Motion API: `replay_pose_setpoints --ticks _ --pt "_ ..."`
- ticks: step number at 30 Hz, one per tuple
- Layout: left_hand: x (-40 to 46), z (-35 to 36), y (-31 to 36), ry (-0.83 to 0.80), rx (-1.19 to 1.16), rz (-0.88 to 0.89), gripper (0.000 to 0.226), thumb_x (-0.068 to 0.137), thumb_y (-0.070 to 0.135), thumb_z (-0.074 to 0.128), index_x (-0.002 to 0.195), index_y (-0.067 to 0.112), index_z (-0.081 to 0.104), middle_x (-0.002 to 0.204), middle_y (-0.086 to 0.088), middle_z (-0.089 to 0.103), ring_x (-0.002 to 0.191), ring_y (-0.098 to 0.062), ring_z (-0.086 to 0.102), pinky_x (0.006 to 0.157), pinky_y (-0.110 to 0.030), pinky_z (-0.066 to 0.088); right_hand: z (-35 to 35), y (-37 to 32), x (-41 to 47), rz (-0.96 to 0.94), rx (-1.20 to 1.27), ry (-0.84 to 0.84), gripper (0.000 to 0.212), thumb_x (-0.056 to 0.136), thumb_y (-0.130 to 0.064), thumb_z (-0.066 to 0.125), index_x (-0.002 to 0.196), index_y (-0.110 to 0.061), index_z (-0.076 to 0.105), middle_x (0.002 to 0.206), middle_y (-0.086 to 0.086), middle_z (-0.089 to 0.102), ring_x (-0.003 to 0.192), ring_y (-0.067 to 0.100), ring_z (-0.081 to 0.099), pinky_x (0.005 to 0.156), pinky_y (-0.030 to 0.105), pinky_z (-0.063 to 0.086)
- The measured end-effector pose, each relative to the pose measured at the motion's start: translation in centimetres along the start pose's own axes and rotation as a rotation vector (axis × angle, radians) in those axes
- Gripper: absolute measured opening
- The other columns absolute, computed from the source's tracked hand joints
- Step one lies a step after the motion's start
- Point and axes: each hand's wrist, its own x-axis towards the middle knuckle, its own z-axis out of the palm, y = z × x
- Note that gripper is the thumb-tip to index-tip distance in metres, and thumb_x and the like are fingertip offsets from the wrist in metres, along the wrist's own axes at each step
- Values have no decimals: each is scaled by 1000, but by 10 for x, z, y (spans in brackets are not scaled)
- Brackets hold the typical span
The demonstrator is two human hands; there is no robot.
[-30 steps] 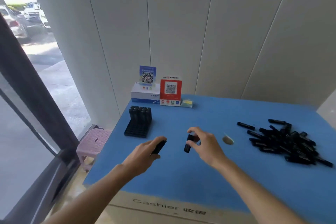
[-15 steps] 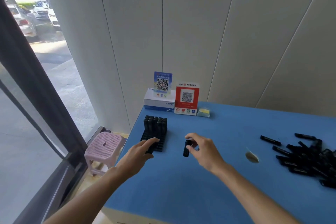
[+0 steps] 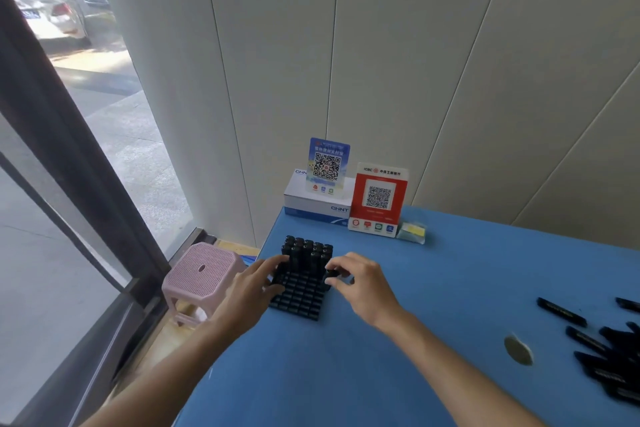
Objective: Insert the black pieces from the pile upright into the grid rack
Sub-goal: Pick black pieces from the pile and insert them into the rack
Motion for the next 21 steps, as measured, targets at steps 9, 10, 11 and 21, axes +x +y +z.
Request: replay_pose_setpoints --ticks 9,10,11,21 --pt "37 -9 -26 -78 -28 47 44 88 13 63 127 27 50 106 4 61 82 -7 62 85 1 34 28 -19 46 71 -133 60 20 86 -19 64 106 -20 65 98 -7 66 94 11 52 80 27 46" --pt "39 -10 -29 -81 -22 51 43 88 13 62 127 26 50 106 5 61 83 -6 63 85 4 28 31 -20 50 89 -152 58 20 87 -19 63 107 -20 65 99 -7 66 96 12 52 79 26 45" --pt "42 -11 -32 -95 -37 51 42 89 12 61 127 26 50 106 5 62 84 -7 62 85 2 32 34 -21 54 107 -170 57 20 87 -19 63 107 -20 65 100 -7 66 97 13 51 78 25 44" --pt "60 -9 -62 -180 -106 113 38 90 10 59 123 25 48 101 0 63 85 -9 60 74 -19 52 64 -17 69 146 -325 84 16 82 -12 67 99 -12 70 96 -2 66 93 19 52 79 33 48"
